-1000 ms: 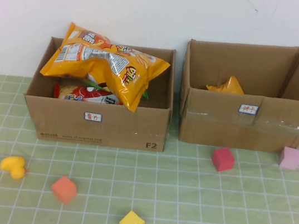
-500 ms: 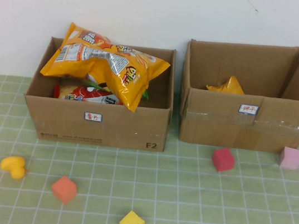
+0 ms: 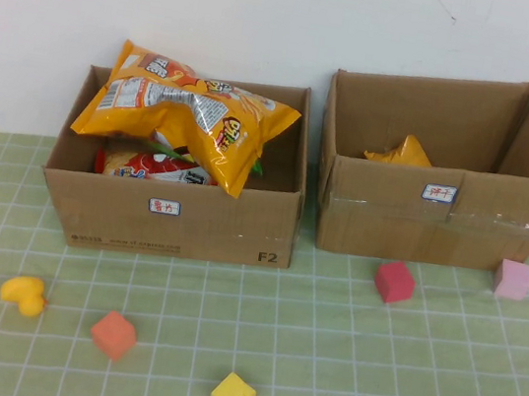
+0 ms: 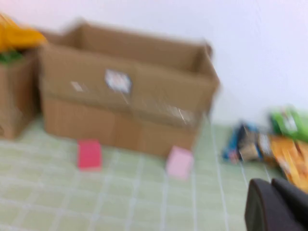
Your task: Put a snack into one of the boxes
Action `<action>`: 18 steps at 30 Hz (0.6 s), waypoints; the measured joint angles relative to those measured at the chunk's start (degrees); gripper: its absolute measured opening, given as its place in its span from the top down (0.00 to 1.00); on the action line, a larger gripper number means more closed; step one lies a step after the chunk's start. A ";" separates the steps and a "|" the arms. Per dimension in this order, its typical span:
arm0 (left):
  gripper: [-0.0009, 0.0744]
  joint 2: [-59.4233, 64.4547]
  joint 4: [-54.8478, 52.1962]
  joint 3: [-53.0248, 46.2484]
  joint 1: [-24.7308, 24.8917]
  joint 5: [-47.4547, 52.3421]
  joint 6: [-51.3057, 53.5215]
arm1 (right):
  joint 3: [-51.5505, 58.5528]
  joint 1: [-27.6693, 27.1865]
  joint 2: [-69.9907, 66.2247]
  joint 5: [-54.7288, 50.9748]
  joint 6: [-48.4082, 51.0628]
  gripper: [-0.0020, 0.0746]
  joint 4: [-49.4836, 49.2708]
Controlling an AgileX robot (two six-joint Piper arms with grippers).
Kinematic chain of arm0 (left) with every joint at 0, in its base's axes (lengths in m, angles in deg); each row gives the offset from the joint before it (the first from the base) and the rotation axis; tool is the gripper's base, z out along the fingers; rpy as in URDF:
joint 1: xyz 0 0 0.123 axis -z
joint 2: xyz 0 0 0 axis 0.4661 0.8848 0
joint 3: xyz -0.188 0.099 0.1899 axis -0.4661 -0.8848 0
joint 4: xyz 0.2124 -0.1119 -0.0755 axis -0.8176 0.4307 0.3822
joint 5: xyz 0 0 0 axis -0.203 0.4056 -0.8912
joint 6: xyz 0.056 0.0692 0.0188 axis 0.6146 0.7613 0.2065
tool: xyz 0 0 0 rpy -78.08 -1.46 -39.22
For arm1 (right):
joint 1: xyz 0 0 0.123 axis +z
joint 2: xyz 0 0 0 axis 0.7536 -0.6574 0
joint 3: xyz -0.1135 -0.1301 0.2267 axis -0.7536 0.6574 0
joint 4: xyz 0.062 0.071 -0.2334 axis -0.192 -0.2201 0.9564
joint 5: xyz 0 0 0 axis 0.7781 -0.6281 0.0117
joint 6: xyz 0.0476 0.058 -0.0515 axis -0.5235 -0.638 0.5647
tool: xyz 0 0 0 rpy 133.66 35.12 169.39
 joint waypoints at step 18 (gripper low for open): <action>0.99 0.00 -0.09 0.00 0.00 0.00 -0.12 | 4.78 -14.58 8.47 -13.01 0.23 0.98 0.14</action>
